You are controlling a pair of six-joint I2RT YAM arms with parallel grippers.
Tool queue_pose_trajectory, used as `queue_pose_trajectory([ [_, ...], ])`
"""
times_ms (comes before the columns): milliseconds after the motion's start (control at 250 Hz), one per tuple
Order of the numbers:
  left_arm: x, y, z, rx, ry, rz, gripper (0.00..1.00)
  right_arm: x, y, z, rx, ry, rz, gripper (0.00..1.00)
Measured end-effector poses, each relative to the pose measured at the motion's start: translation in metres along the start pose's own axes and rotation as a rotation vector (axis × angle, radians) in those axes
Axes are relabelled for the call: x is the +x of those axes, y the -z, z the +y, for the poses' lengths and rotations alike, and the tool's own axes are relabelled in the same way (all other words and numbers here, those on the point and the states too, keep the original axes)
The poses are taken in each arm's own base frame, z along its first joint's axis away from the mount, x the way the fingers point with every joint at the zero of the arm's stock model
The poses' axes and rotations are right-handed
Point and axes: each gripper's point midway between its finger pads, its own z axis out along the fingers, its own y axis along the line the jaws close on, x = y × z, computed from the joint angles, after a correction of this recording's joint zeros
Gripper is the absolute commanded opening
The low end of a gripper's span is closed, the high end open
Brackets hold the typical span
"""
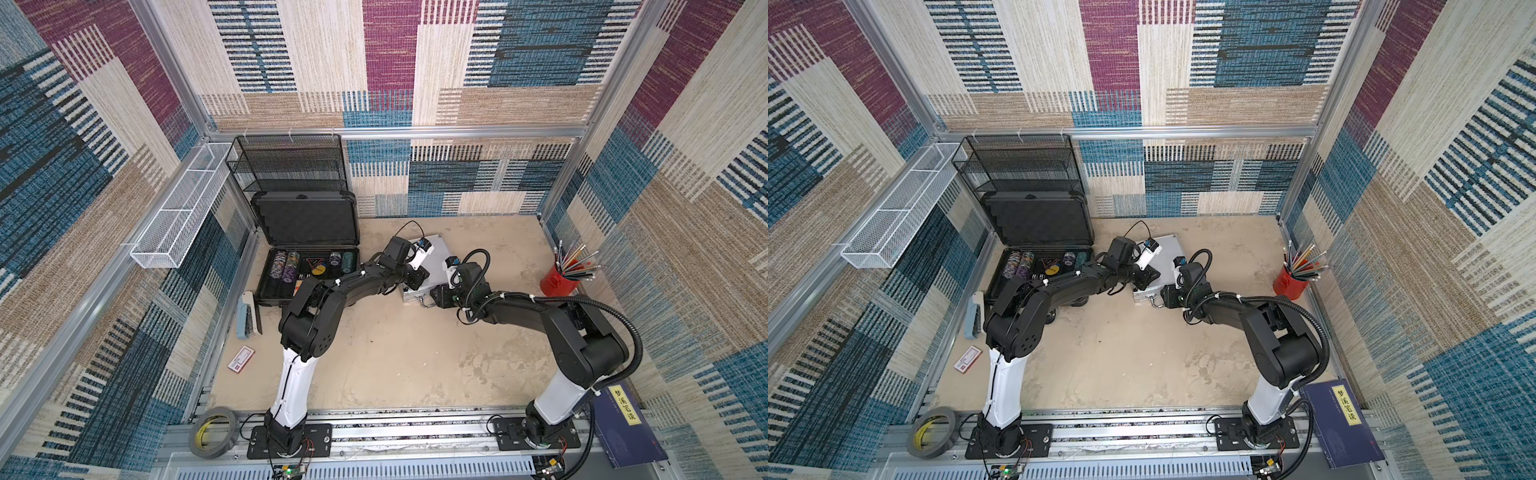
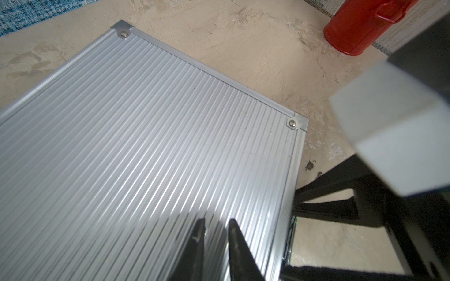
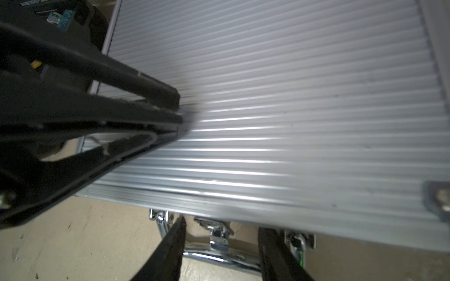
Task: Open the poker set cases
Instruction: Open the fastener on the poker set case.
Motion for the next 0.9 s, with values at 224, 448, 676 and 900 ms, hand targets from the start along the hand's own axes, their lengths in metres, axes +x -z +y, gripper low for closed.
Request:
queue_pose_trajectory([
  [224,0.0,0.0,0.0,0.0,0.001,0.005,0.21,0.002,-0.003,0.002,0.017,0.02,0.006,0.5],
  [448,0.0,0.0,0.001,-0.001,0.003,0.008,0.2,0.005,-0.009,-0.001,0.051,0.033,0.029,0.45],
  [676,0.001,0.001,0.001,-0.001,0.004,0.007,0.2,0.001,-0.009,-0.009,0.106,0.023,0.015,0.34],
  [900,0.002,0.002,0.003,-0.004,0.005,0.003,0.2,-0.007,0.002,-0.016,0.157,-0.035,-0.033,0.29],
])
